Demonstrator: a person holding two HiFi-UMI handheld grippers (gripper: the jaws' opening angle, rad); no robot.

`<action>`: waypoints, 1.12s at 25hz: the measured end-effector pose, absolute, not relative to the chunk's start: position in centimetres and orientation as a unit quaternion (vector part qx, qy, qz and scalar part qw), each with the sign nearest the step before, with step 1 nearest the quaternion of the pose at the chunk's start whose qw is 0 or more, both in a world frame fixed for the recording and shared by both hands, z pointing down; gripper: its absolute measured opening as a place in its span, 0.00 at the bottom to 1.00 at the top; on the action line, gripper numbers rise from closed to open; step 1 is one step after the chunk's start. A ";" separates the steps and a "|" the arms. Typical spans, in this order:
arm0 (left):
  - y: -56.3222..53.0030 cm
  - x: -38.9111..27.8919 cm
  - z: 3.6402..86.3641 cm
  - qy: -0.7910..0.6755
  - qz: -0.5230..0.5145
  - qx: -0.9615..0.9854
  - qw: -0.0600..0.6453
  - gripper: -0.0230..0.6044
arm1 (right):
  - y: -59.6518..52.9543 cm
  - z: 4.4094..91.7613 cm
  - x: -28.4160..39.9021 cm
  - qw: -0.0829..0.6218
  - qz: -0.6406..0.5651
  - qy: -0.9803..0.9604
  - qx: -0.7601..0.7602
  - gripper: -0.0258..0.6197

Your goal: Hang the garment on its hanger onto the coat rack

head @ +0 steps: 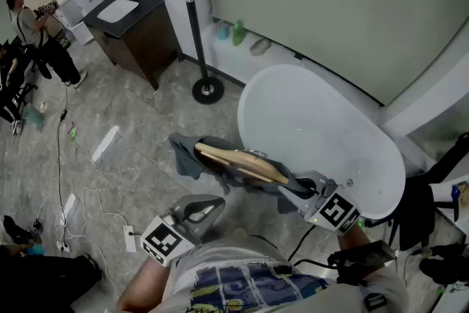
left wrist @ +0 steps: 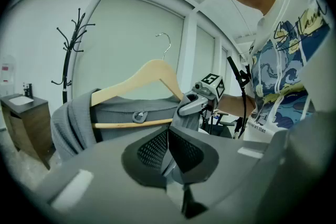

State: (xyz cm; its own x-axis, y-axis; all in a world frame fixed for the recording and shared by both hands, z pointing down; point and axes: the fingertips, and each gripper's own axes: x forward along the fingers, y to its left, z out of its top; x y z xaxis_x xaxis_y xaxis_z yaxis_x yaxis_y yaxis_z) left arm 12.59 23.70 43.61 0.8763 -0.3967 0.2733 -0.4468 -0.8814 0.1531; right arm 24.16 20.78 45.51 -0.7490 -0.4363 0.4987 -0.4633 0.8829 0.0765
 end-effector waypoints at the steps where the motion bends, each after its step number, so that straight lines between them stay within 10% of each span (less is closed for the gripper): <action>1: 23.9 12.5 43.6 -0.220 0.117 0.963 0.103 0.05 | 20.8 45.5 24.2 0.260 0.024 -0.934 0.241 0.07; 28: 7.5 -2.6 43.2 -0.219 0.094 0.969 0.070 0.05 | -1.1 40.3 13.2 0.264 0.052 -0.929 0.253 0.07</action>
